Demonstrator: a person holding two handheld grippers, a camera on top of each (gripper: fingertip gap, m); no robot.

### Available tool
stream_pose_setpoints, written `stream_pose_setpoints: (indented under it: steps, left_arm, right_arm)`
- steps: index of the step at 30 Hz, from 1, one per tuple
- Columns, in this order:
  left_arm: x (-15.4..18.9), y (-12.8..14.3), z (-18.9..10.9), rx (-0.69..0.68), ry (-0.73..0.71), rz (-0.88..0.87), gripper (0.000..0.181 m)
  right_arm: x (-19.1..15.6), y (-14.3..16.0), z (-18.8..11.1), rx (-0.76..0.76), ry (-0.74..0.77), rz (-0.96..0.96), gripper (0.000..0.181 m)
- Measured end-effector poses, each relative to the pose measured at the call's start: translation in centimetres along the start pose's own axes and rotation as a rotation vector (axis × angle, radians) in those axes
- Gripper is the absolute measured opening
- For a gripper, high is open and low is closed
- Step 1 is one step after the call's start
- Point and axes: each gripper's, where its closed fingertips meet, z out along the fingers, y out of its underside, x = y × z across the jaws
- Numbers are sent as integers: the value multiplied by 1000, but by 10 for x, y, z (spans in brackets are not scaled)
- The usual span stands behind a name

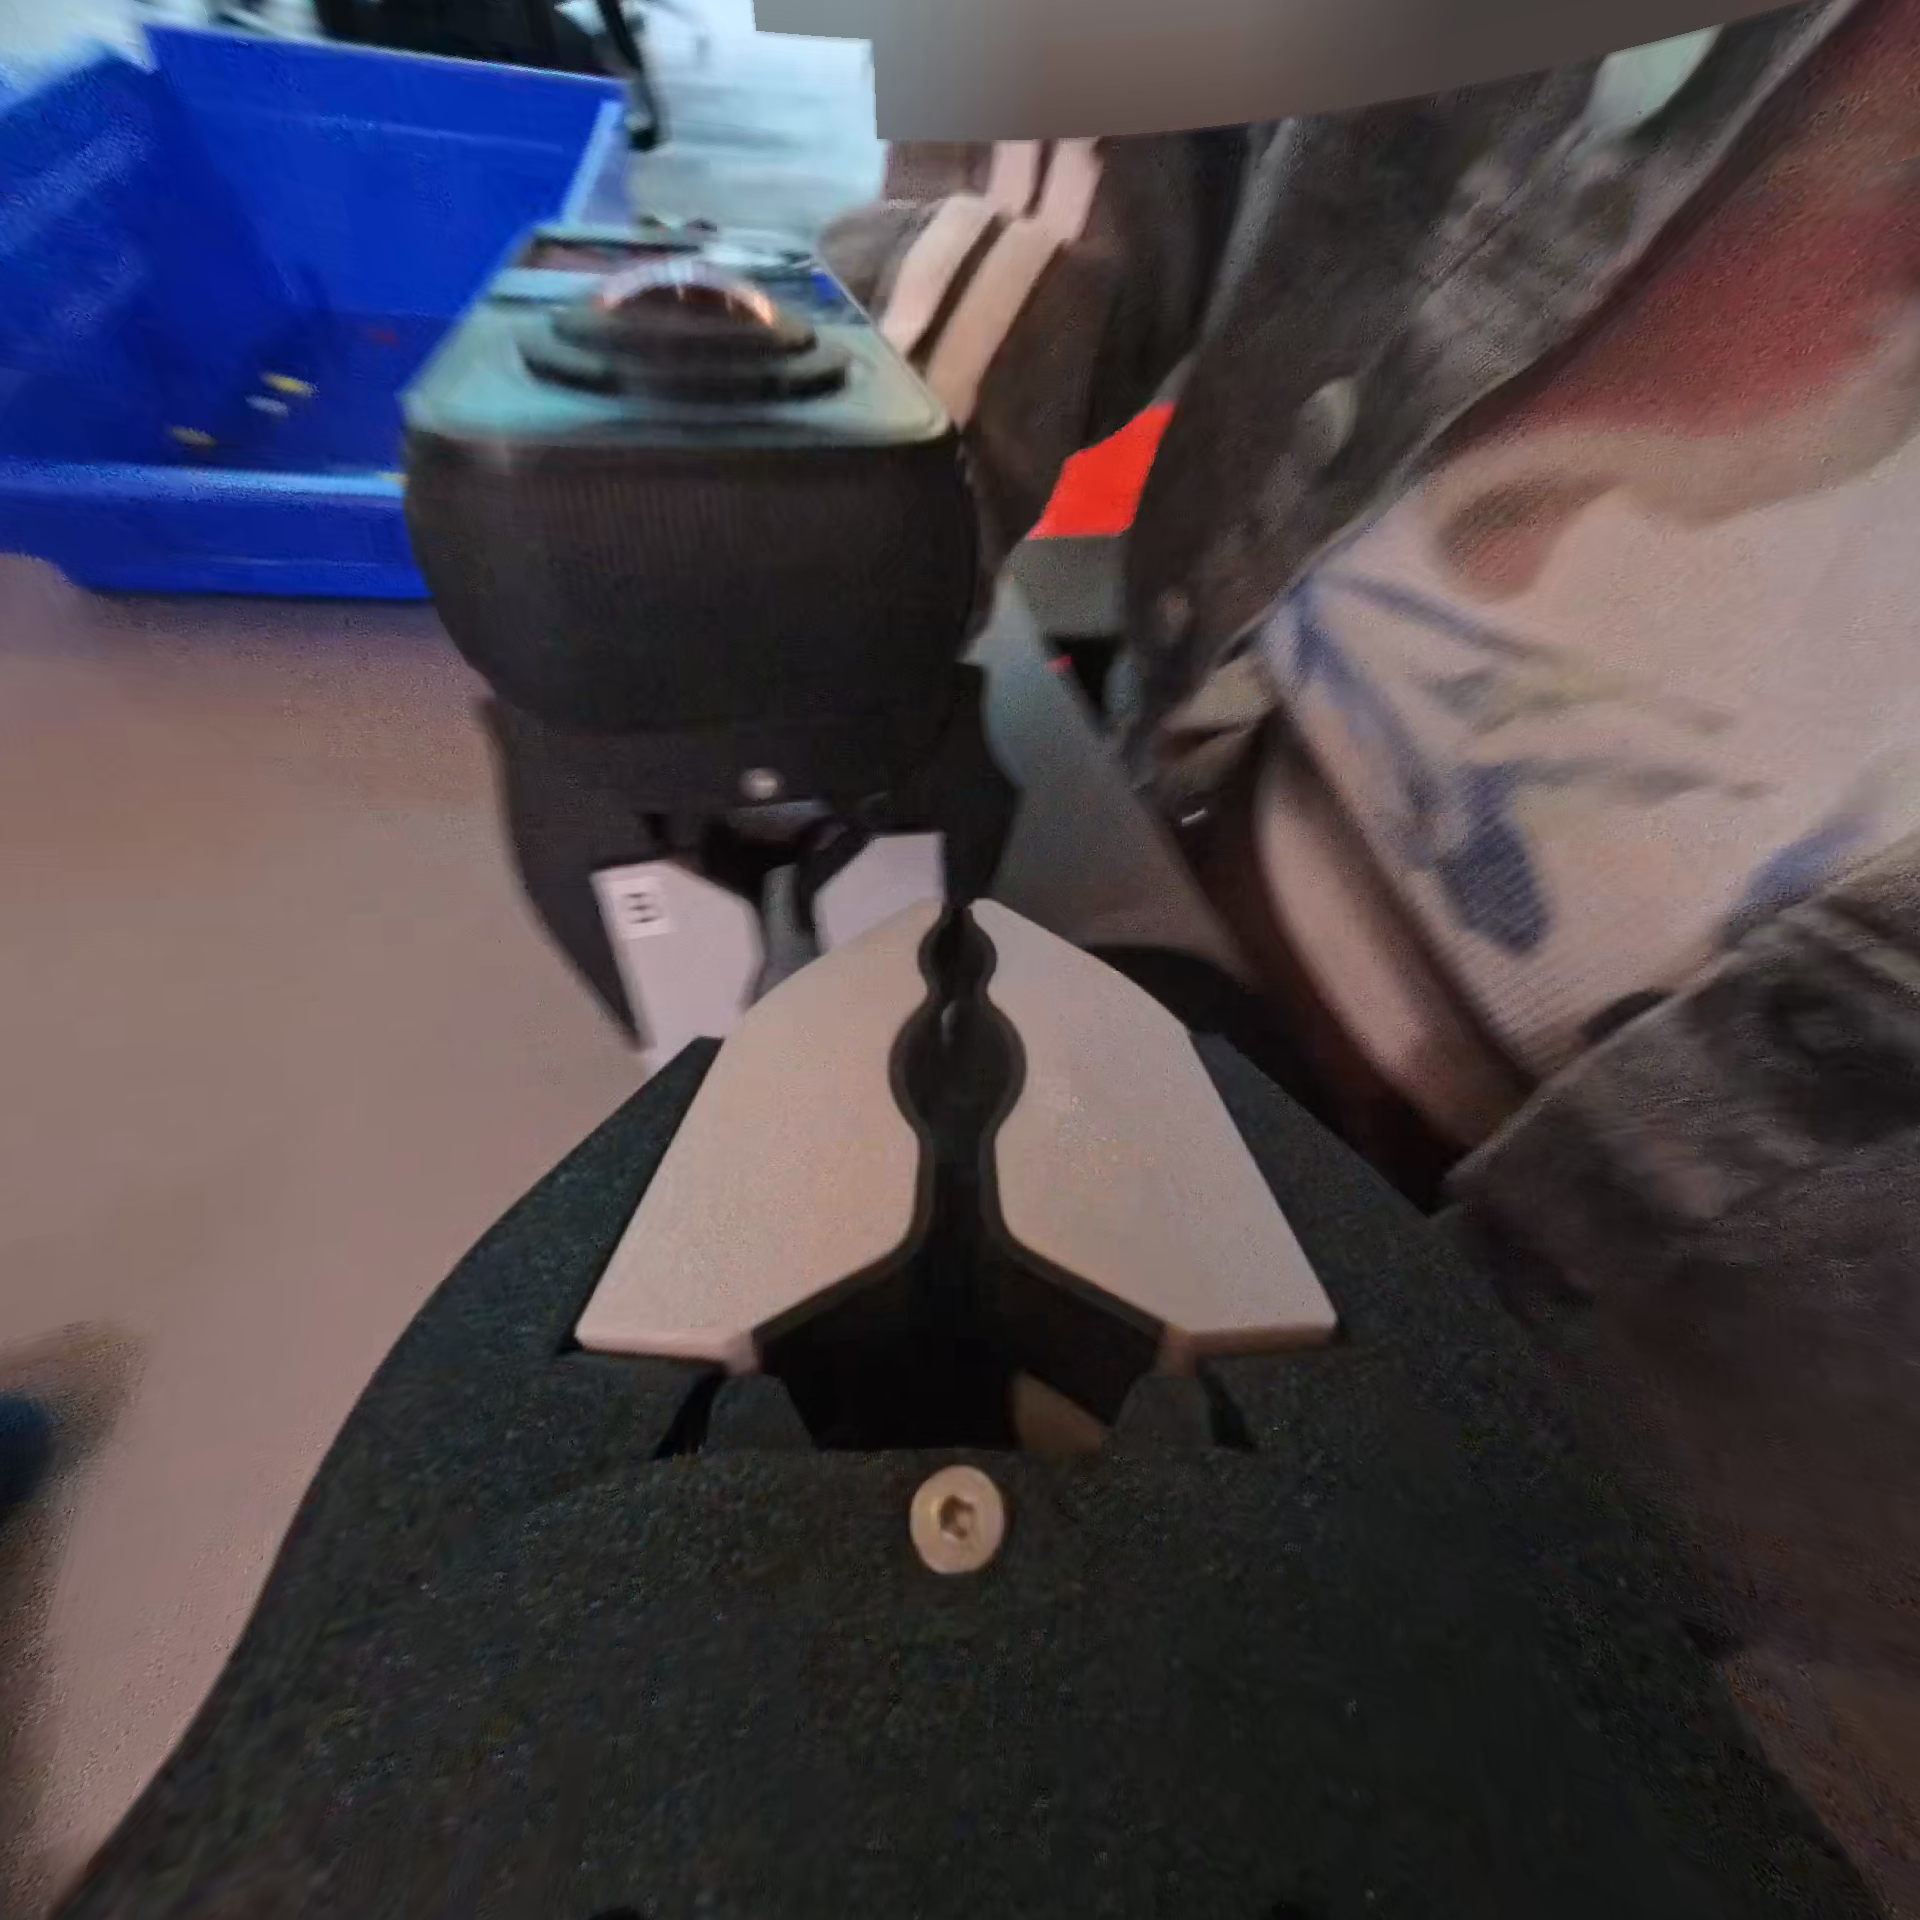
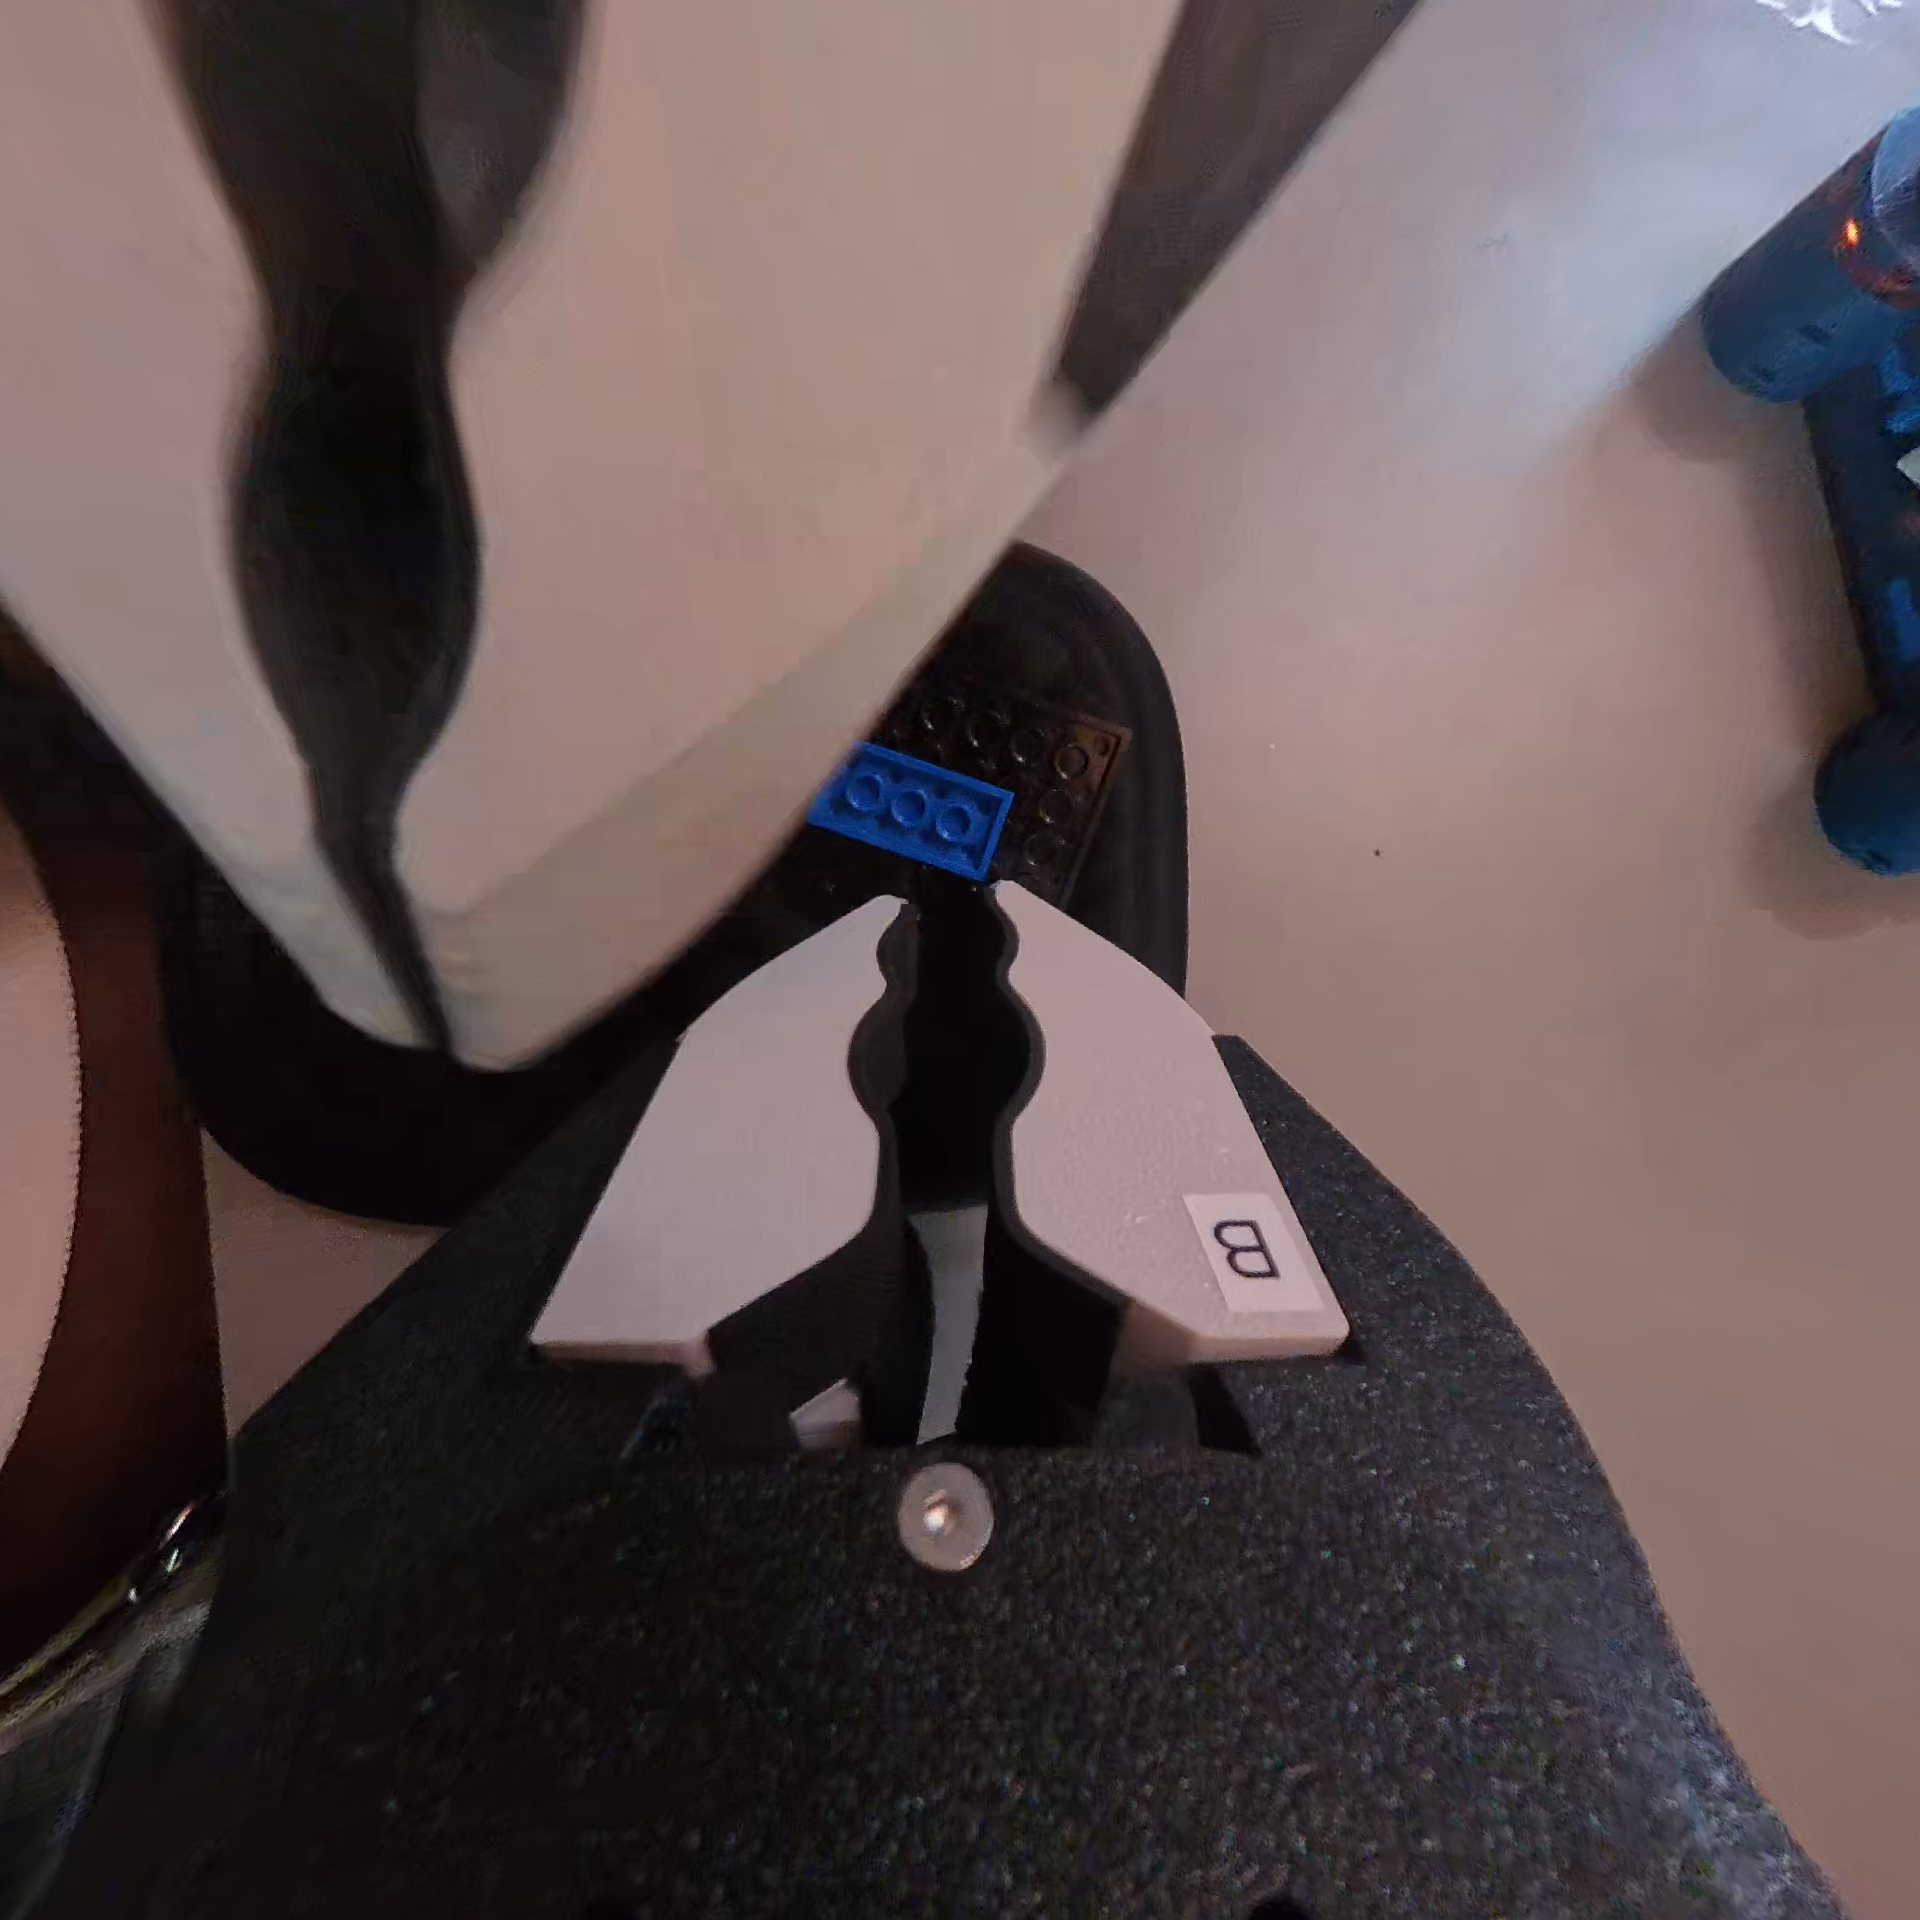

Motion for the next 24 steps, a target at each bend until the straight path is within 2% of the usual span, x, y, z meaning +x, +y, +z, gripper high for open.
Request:
stream_pose_setpoints:
  steps: [1, 2, 3, 5, 6, 7, 8, 9, 11, 13, 14, 17, 20, 24]
  left_arm:
    - [-25, 18, -11, -165, -173, 129, 1]
    - [-42, 43, -26, -304, -255, 125, 5]
    - [-45, 61, -33, -339, -259, 46, 8]
    - [-34, 72, -29, -297, -234, 38, 15]
    - [-31, 73, -25, -290, -243, 50, 31]
    - [-30, 81, -21, -346, -238, 76, 45]
    - [-31, 94, -20, -427, -234, 104, 44]
    - [-31, 98, -17, -433, -224, 117, 43]
    - [-30, 98, -16, -404, -219, 41, 42]
    - [-25, 98, -17, -416, -225, -8, 28]
    - [-21, 97, -15, -415, -242, -1, 20]
    - [-18, 97, -12, -410, -357, -55, 15]
    - [-8, 94, -9, -366, -385, -160, 19]
    - [0, 92, 1, -328, -392, -214, 25]
  right_arm:
    - [0, 0, 0, -1, 8, -3, 12]
    - [-1, 0, -1, 4, 26, -16, 12]
    - [-1, 0, -1, 18, 40, -23, 12]
    - [-1, -1, -1, 50, 32, -30, 12]
    - [-1, -1, -2, 78, 5, -21, 12]
    - [-4, -2, -3, 92, -53, -7, 16]
    - [-6, -2, -5, 92, -111, -44, 21]
    - [-4, -1, -5, 91, -130, -127, 17]
    - [-2, -2, -6, 89, -177, -268, 12]
    - [-1, -4, -10, 61, -249, -237, 16]
    - [1, -5, -12, 61, -242, -211, 34]
    - [9, -4, -19, 81, -124, -111, 67]
    - [0, -1, -18, 178, -32, 0, 73]
    - [-5, -7, -14, 291, 60, 97, 63]
